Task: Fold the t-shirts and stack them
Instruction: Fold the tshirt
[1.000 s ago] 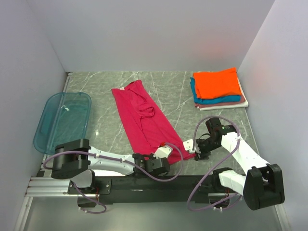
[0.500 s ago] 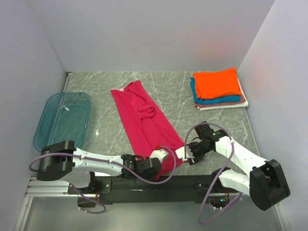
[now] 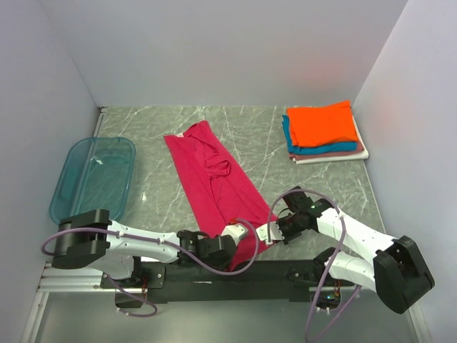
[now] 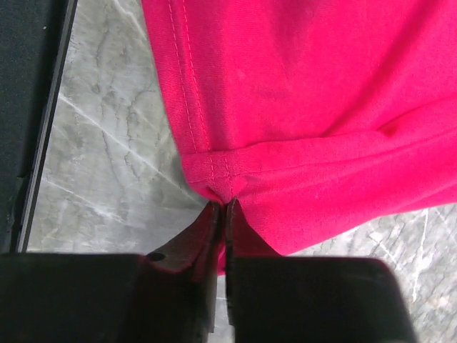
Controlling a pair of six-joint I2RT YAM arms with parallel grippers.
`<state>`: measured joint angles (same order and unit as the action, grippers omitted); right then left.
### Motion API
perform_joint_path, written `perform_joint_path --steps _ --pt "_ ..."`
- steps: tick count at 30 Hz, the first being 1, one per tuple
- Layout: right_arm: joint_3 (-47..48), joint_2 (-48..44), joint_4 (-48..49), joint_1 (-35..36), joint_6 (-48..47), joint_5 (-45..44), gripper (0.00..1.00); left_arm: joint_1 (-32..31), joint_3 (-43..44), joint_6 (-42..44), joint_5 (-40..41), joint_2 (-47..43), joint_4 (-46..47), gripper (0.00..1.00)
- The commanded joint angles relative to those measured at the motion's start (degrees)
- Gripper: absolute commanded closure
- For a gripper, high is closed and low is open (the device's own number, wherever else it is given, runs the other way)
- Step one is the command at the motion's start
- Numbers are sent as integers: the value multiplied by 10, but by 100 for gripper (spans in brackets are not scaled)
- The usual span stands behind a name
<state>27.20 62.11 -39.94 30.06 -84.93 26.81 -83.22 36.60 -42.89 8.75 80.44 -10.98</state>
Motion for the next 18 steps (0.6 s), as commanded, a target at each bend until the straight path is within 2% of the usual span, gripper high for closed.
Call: perform_joint_path --steps 1,4,9,14,18 --pt "-11 -19 9 4 17 -12 96 -2 -11 -4 -14 -28 21 100" --pt "10 -57 -36 3 19 33 100 -2 -12 1 -12 -49 13 100" --pt "60 -99 -77 4 48 75 100 17 -17 8 -1 -93 -11 100" --pt "115 -76 -87 3 80 84 100 52 -19 21 5 -136 -34 100" --pt "171 -40 -77 3 103 76 100 104 -9 43 13 -177 -63 100"
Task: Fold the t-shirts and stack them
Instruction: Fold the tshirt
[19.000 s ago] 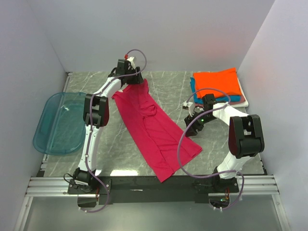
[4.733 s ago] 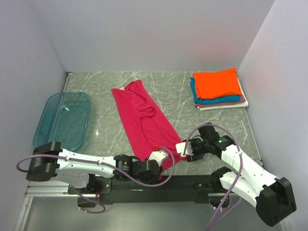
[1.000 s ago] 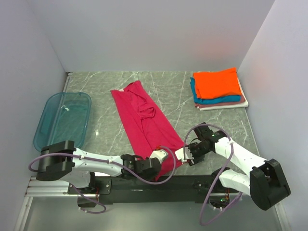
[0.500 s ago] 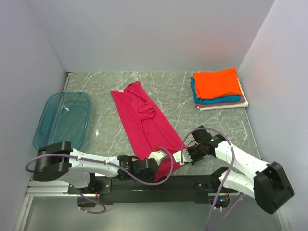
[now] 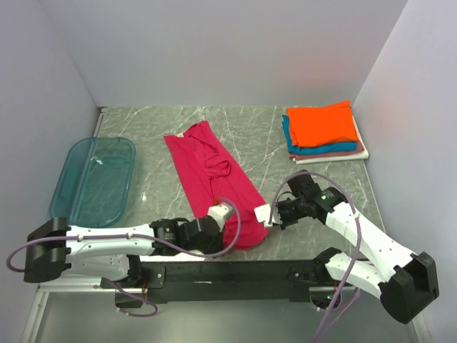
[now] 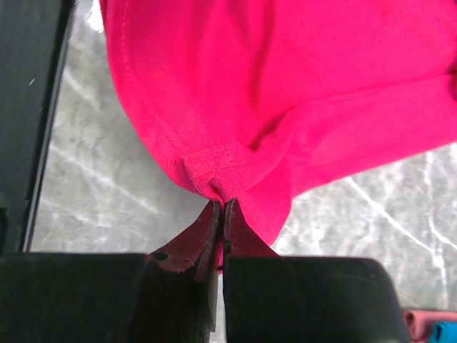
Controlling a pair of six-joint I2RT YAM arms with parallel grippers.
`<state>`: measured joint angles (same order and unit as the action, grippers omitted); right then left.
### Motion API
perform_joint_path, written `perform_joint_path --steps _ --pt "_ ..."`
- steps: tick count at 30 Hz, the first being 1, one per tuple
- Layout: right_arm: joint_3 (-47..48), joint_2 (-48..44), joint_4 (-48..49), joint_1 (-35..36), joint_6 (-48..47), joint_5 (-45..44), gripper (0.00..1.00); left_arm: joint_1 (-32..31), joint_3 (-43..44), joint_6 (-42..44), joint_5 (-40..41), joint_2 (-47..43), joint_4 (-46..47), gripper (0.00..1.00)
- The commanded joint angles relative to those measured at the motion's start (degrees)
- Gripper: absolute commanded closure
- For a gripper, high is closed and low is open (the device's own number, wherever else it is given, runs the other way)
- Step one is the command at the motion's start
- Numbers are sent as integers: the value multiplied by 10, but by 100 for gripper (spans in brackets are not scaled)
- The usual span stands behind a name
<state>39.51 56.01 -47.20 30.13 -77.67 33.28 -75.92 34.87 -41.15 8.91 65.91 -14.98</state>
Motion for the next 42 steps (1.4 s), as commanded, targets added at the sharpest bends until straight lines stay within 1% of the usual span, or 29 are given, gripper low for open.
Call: perform_joint_path --steps 1,5,6,8,9,11,12,14,15,17,18,20,21,24,26,29,34,42 --pt "58 30 -2 2 38 8 100 42 12 35 14 -37 -27 99" --pt "117 89 11 1 60 -5 100 102 36 64 24 -52 -43 100" --pt "143 117 21 1 66 -10 100 130 41 70 23 -53 -44 100" --pt "171 148 33 -1 87 -14 100 159 49 82 25 -51 -45 100" --pt "200 181 46 -1 95 -19 100 189 52 87 24 -48 -44 100" --pt "235 218 55 -3 116 -22 100 223 54 95 15 -45 -40 100" --pt "273 255 61 -4 123 -23 100 255 54 98 13 -44 -31 100" --pt "318 298 58 -5 139 -29 100 289 53 106 8 -41 -24 100" --pt "363 341 57 -5 144 -28 100 327 53 113 5 -40 -14 100" --pt "410 386 55 -5 158 -31 100 366 49 120 -10 -39 6 100" --pt "454 429 53 -5 163 -32 100 406 48 127 -28 -35 14 100" --pt "501 472 48 -5 176 -41 100 443 49 136 -49 -16 40 100" --pt "546 513 41 -5 180 -43 100 474 54 148 -64 -6 47 100" --pt "620 581 33 -4 191 -53 100 522 65 160 -106 32 87 100" --pt "656 617 32 -5 199 -61 100 539 80 164 -121 62 108 100" --pt "676 643 38 -5 207 -71 100 548 104 177 -140 102 116 100" --pt "682 659 46 -11 213 -77 100 553 124 197 -167 139 126 100" --pt "686 669 50 -17 218 -79 100 562 141 210 -169 175 123 100"
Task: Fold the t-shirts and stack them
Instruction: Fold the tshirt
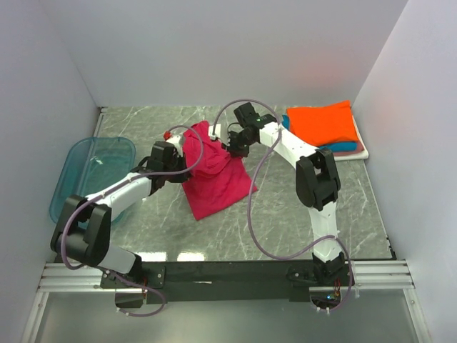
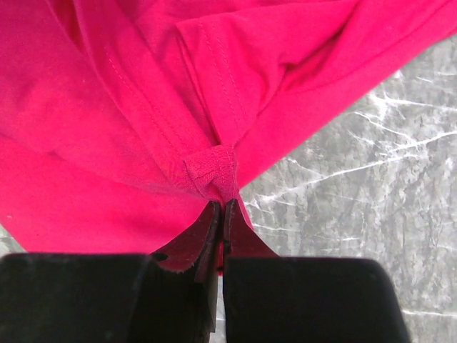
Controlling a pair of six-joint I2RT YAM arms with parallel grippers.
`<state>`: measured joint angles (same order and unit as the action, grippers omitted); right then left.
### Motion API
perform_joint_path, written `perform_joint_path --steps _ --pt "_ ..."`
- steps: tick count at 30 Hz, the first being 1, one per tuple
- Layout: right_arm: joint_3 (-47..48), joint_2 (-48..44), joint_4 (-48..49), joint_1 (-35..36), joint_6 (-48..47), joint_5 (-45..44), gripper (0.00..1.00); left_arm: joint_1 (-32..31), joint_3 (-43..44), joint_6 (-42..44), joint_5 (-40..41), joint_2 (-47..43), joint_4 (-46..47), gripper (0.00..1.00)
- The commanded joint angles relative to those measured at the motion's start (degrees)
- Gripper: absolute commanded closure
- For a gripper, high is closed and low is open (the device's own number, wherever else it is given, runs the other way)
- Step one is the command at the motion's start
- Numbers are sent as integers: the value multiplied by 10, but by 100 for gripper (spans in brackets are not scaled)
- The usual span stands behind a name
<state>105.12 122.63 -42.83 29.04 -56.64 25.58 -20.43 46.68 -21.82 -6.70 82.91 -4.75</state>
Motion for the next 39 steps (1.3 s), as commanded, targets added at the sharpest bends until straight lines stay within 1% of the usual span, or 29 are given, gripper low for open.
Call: perform_joint_path --steps 1,11,13,14,15,16,17,18,19,20,21,22,23,24,25,27,28,29,30,31,32,33,34,35,36,37,38,39 --pt "34 7 4 -5 7 -1 100 9 24 18 -14 8 21 99" --pt "69 33 -3 -5 14 -5 100 24 38 23 -12 37 11 99" --pt "77 41 -2 -4 21 -5 100 27 46 21 4 44 8 96" --pt "81 44 6 -4 35 -7 93 28 51 17 12 46 1 91" --pt "86 48 12 -3 46 -11 86 29 57 14 25 48 -3 69" --pt "97 55 18 -3 59 -15 74 31 72 12 50 52 -10 60" --pt "100 57 47 -3 104 -20 55 34 82 7 64 52 -17 41" --pt "99 54 71 -4 134 -46 50 35 103 6 83 51 -24 35" --pt "91 45 98 -4 166 -66 47 37 115 4 122 46 -30 26" --pt "87 38 140 -5 211 -79 43 42 126 5 139 42 -34 19" --pt "82 30 153 -6 224 -85 42 45 145 6 153 37 -41 13" --pt "69 11 165 -12 235 -91 41 48 152 6 167 21 -42 10" --pt "62 -1 183 -15 249 -91 41 56 155 12 172 11 -41 7" --pt "55 -11 187 -20 252 -89 40 60 159 18 163 0 -39 7" --pt "47 -29 186 -32 250 -67 40 64 159 24 153 -22 -41 6" --pt "41 -48 151 -49 216 -22 39 70 148 56 94 -47 -46 8" --pt "35 -64 126 -59 188 21 39 70 139 70 72 -72 -51 9" --pt "33 -72 44 -85 87 127 39 70 128 100 41 -85 -52 10" --pt "30 -78 -9 -95 20 181 39 68 105 115 -20 -99 -55 12" --pt "12 -92 -62 -104 -51 217 39 54 91 128 -37 -127 -64 12" --pt "0 -99 -181 -114 -222 249 37 37 79 155 -38 -141 -75 12" --pt "-17 -105 -227 -116 -295 250 36 16 56 171 -21 -154 -84 12" --pt "-70 -124 -247 -118 -342 245 33 -39 44 181 -4 -179 -89 12" --pt "-103 -137 -236 -120 -388 231 32 -67 33 189 13 -187 -97 12" --pt "-138 -167 -218 -119 -401 223 32 -96 17 188 46 -197 -103 12" --pt "-203 -184 -194 -119 -406 214 31 -155 10 181 62 -199 -107 13" --pt "-234 -199 -141 -118 -407 207 30 -185 2 177 79 -202 -111 14" --pt "-260 -213 -117 -120 -406 199 30 -214 -9 173 96 -202 -125 16"
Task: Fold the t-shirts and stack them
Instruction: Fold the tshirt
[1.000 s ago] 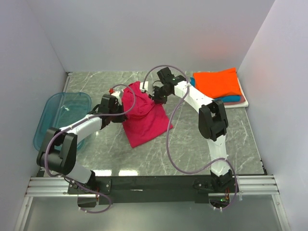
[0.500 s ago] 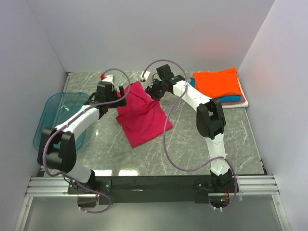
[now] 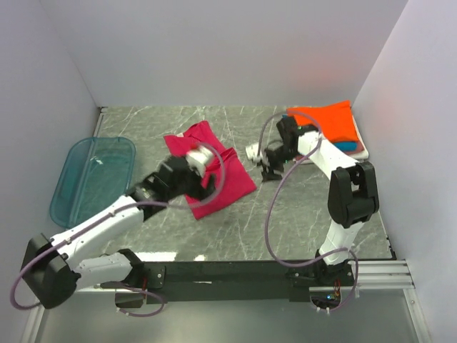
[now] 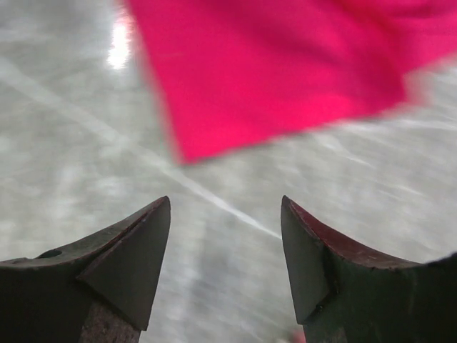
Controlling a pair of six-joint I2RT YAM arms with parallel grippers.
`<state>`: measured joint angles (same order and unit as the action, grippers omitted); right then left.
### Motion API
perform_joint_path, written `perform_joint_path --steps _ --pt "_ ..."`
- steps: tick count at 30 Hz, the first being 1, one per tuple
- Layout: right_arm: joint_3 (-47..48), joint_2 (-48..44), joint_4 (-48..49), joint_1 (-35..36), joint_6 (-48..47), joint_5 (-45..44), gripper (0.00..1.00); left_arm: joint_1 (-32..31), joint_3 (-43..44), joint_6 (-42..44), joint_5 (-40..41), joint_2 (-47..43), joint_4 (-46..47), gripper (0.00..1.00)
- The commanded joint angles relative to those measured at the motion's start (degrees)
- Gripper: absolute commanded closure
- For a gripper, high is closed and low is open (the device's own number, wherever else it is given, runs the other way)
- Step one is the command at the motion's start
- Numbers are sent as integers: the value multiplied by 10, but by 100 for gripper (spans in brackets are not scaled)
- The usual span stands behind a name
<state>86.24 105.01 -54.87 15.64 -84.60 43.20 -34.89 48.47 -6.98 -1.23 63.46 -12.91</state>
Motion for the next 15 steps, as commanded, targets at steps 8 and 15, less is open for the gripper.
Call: perform_joint_path --steps 8,15 --pt "-142 -82 76 13 -94 18 30 -214 25 -56 170 115 -147 24" --pt "-157 -80 77 14 -96 21 30 -228 55 -76 261 212 -226 26"
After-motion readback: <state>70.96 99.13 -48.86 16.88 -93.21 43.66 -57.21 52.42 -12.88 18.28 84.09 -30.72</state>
